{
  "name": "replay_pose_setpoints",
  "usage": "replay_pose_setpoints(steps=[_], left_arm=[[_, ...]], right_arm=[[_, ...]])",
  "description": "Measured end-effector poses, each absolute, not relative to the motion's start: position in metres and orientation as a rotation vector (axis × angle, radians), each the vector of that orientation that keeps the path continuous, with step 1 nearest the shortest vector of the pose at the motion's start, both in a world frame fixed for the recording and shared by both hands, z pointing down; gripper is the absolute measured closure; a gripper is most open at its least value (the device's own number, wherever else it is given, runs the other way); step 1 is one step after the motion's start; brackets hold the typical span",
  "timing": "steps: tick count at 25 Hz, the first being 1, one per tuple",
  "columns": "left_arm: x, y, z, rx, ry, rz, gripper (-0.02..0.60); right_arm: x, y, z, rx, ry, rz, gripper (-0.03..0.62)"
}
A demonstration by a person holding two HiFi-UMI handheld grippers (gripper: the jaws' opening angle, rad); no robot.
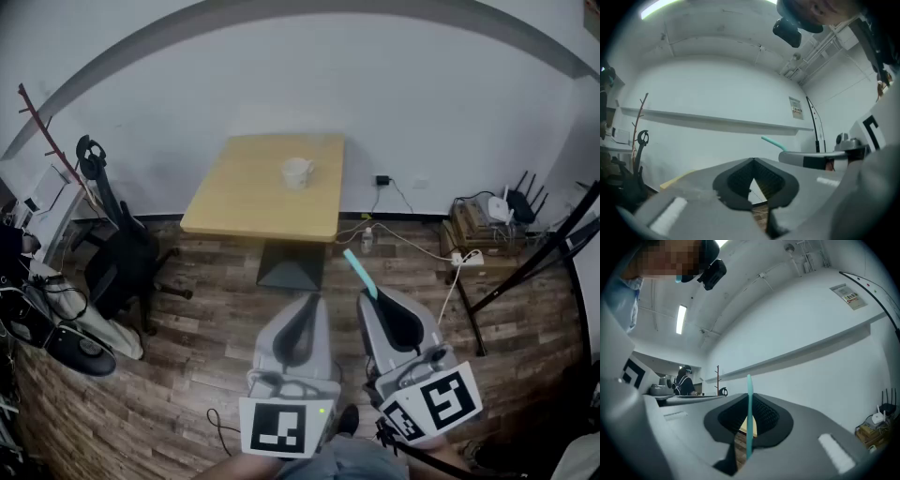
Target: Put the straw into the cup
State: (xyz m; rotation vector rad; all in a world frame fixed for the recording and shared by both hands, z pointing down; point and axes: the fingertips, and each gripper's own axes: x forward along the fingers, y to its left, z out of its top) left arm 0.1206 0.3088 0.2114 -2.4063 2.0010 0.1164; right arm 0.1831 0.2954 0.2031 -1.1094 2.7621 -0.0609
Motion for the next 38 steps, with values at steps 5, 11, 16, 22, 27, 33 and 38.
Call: replay_pose_setpoints(steps=[5,11,16,22,27,33,38], left_arm=[[0.139,0.306,0.214,-2.405,2.008,0.118,0.566],[0.147,0.3,0.228,-2.401,2.066,0.1,0.566],[0.129,0.29,0.246,-2.397,2.128,0.07,0.566],[0.102,0.249,0.255,-2.405,2.131,0.09,0.566],[0.076,0.205,0.254,-2.427,2.111,0.099,0.566],[0.04,0.154,0.248,-2.433,2.089,0.134,0.566],[0.012,0.124,0.234,-2.43,2.06,0.173,0.566]], right_arm=[[0.202,0.293,0.204,-1.104,2.767,-0.065,0.562],[0.219,0.28,0.21,-1.088,2.768,-0.121,0.56],[0.209,0.267,0.22,-1.088,2.785,-0.144,0.56],[0.186,0.229,0.23,-1.102,2.781,-0.167,0.56],[0.153,0.189,0.229,-1.1,2.793,-0.159,0.56],[0.114,0.142,0.223,-1.089,2.794,-0.139,0.56],[0.083,0.113,0.207,-1.076,2.786,-0.095,0.56]])
